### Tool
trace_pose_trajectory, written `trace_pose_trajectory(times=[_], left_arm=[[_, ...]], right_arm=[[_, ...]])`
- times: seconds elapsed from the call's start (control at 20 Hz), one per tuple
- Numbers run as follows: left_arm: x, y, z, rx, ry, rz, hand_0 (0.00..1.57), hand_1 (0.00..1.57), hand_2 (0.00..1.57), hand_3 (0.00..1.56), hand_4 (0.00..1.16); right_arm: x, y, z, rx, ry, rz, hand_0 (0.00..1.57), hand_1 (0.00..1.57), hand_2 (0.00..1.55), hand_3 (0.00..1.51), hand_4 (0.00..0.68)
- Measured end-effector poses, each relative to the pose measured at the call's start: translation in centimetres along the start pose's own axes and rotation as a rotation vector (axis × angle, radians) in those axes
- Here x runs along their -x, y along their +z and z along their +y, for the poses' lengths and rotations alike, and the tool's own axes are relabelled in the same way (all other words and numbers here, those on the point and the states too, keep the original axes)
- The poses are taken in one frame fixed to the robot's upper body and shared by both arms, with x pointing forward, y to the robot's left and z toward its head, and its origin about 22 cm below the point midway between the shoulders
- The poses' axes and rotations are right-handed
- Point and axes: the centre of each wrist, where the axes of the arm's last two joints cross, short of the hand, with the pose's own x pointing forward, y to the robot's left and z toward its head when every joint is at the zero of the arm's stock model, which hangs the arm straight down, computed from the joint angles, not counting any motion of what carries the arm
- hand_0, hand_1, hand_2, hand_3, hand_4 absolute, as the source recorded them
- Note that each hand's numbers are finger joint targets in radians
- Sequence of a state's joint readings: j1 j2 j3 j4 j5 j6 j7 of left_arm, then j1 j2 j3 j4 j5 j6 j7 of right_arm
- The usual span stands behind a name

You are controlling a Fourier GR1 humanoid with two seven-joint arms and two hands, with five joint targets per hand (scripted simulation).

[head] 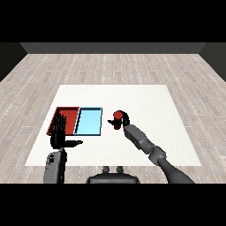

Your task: Pick the red can and put it in the red box

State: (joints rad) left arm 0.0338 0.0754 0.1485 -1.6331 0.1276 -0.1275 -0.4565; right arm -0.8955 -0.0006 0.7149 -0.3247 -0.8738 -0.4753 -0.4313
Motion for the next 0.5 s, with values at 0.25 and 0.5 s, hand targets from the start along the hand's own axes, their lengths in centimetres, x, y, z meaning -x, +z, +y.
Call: trace_pose_trajectory(times=[0.25, 0.5], left_arm=[[0.17, 0.49, 0.11, -0.004, -0.003, 0.006, 0.00, 0.00, 0.00, 0.00, 0.00], [0.52, 0.61, -0.28, 0.005, 0.006, 0.007, 0.00, 0.00, 0.00, 0.00, 0.00]], right_arm=[[-0.16, 0.00, 0.18, 0.006, 0.039, 0.006, 1.47, 1.47, 1.45, 1.39, 0.526], [-0.76, -0.19, 0.55, 0.015, 0.046, -0.043, 1.49, 1.49, 1.45, 1.39, 0.558]])
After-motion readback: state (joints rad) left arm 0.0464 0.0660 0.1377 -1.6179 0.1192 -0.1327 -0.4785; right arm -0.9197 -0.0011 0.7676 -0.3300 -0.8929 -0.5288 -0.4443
